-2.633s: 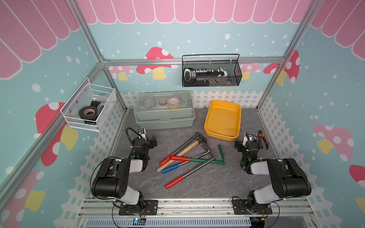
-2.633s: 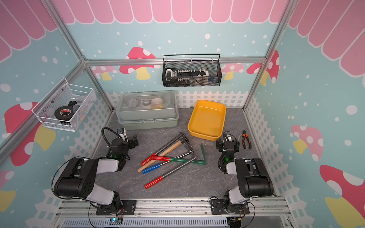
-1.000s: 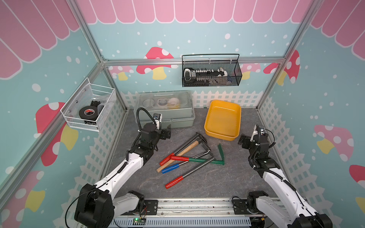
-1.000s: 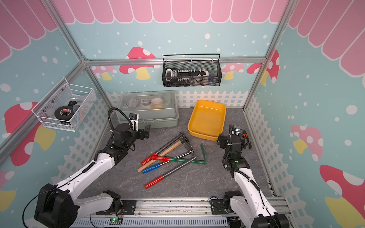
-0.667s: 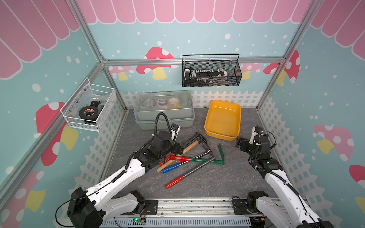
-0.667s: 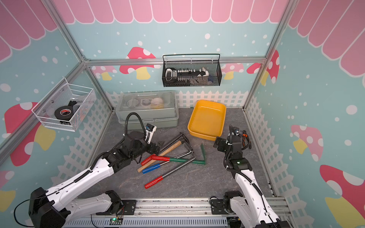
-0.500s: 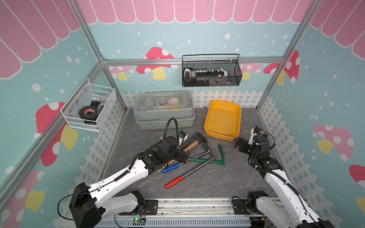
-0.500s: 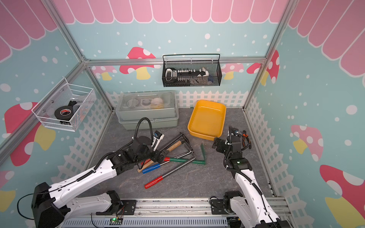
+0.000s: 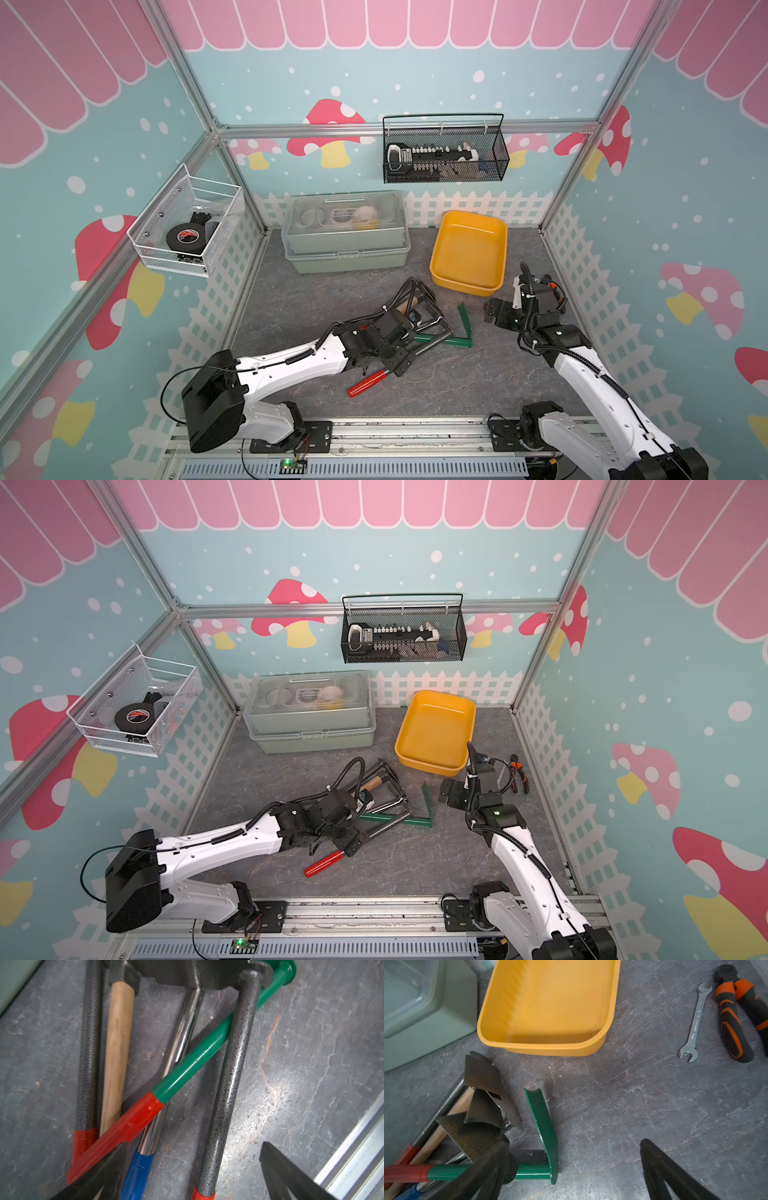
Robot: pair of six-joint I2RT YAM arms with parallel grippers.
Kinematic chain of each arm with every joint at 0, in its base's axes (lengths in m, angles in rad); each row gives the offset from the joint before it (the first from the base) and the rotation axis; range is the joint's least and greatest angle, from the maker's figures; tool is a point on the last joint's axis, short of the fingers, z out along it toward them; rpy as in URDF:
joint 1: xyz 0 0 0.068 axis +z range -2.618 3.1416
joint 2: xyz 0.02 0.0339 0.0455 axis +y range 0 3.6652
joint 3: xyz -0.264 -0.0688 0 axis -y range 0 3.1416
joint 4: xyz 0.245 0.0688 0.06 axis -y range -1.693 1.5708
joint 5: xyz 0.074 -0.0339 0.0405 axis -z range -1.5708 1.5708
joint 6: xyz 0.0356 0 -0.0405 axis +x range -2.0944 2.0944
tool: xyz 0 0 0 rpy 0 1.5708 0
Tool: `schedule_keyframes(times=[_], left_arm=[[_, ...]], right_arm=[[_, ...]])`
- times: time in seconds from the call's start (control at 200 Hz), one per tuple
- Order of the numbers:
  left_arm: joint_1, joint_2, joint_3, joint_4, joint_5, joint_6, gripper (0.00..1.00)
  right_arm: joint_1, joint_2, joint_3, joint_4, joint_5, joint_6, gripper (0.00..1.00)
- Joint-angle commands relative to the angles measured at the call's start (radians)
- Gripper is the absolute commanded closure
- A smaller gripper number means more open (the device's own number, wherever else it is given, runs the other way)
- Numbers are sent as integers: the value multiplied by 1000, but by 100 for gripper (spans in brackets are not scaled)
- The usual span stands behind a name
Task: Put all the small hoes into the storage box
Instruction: Pick up the hoe from the center of the board.
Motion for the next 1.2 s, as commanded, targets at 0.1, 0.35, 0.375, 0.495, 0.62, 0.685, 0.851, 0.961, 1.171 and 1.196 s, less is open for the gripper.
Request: schedule_keyframes(times=[0.1,0.35,0.375,0.495,0.62,0.685,0.851,0.961,1.171,1.196], left_arm=[[-32,68,17,-8,-3,-50,4],[-32,130,-5,41,36,-44,12],[-32,139,-2,42,41,-43,13],[-32,180,1,50,61,-39,19],[-31,210,0,65,76,-34,23],[-30,223,4,70,85,-34,28],[-27,254,9,83,102,-33,34],[-27,264,5,91,101,-31,38],[-27,279,6,108,72,-29,48],[-26,279,9,108,68,-29,48]], right_arm=[[83,80,62,-105,78,-18,1],[116,116,65,-106,83,22,1],[118,120,65,-105,82,26,1],[118,118,62,-90,83,41,3],[118,111,62,-76,79,50,4],[118,114,62,-74,77,54,4],[118,111,48,-62,70,78,4],[118,85,26,-56,76,97,4],[118,24,-5,-70,107,115,5],[118,20,-8,-68,107,119,5]])
